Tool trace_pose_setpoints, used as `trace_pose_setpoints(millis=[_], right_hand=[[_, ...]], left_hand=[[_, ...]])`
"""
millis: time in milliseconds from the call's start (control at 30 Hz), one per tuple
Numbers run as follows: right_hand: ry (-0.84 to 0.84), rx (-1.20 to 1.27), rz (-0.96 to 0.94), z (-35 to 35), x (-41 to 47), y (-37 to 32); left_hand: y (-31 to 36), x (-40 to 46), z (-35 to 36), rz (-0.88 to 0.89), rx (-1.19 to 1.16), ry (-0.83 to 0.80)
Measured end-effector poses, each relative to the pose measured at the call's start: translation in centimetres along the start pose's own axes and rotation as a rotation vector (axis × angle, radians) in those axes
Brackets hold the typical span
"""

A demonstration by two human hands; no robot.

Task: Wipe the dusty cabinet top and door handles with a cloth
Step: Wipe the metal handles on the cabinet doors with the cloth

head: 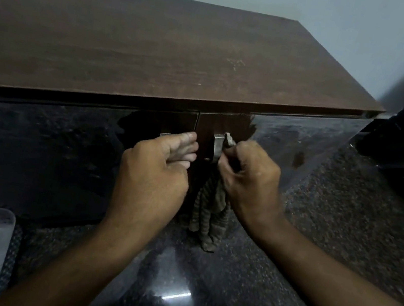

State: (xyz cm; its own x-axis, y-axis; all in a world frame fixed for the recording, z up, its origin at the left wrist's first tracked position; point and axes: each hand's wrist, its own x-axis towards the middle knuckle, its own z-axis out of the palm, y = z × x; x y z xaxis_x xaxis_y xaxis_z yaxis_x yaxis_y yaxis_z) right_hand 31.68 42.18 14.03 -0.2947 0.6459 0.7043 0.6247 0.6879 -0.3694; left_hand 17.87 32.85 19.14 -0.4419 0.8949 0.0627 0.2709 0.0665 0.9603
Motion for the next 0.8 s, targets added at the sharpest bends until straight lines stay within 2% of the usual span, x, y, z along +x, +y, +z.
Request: trace_pose_setpoints(millis=[100, 267, 400, 533, 600, 700, 800], right_hand=[[-0.015, 0.053, 0.060, 0.7, -0.6, 0.3], [-0.123, 0.098, 0.267, 1.5, -1.5, 0.2], [0.013, 0.132, 0.317, 0.3, 0.3, -0.9], [0.205, 0.232, 0.228, -2.3, 3.0, -2.7], [0.152, 0.267, 0.121, -2.4, 3.2, -3.3], [0.001, 0.124, -0.025, -1.2, 1.9, -3.3], [-0.017, 0.044, -0.058, -0.5, 0.8, -3.2]], left_hand=[[0.2, -0.2, 0.0, -0.011, -0.005, 0.000], [0.2, -0.6, 0.1, -0.020, -0.016, -0.004], [0.1, -0.3, -0.6, -0.023, -0.059, 0.055], [-0.1, -0.2, -0.7, -0.018, -0.062, 0.067], [0.0, -0.2, -0.7, -0.016, -0.070, 0.074], [-0.2, -0.1, -0.7, -0.030, -0.050, 0.062], [-0.7, -0.1, -0.1, -0.088, 0.016, -0.043]])
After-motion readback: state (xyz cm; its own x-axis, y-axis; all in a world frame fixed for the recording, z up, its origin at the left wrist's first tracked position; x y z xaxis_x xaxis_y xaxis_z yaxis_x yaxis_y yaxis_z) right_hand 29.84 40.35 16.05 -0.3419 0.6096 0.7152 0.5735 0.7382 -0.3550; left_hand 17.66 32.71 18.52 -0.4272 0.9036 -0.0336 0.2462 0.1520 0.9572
